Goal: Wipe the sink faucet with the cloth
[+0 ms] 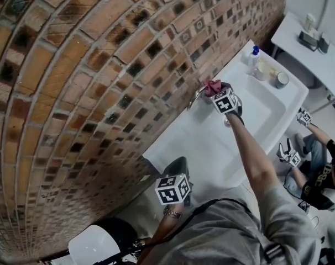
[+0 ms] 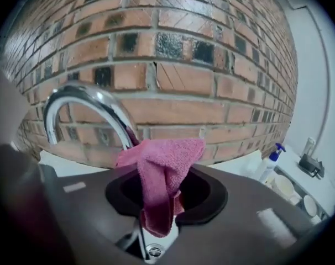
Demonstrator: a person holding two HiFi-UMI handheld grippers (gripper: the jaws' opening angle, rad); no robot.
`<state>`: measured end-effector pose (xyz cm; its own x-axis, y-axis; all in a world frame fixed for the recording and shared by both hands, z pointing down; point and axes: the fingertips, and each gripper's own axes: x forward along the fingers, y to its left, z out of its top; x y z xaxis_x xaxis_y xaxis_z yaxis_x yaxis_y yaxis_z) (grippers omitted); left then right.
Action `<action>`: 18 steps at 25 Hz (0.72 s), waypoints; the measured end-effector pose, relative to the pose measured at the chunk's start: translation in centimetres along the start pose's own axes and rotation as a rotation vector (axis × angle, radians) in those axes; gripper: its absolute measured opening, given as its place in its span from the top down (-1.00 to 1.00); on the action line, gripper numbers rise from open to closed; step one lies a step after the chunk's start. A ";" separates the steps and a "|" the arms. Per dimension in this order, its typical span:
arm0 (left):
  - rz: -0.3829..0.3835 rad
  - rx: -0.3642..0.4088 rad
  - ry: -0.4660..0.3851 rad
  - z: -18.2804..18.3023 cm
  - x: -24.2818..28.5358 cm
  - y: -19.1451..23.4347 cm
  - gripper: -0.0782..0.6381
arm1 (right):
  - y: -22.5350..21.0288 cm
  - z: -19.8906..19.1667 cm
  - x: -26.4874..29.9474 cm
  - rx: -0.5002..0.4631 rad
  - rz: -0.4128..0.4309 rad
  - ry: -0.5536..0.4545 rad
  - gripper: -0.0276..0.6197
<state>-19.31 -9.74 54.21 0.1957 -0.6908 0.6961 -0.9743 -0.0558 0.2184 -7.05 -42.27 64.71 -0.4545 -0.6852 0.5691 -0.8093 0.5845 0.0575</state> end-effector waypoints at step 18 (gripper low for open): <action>-0.015 -0.023 0.021 0.2 1.6 -0.4 0.74 | -2.4 -11.0 0.6 0.225 0.082 0.162 0.54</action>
<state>-18.60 -10.91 55.09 0.2126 -0.6750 0.7065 -0.9684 -0.0490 0.2446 -1.28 -39.35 73.91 -0.4713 -0.5504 0.6892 -0.8426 0.5119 -0.1673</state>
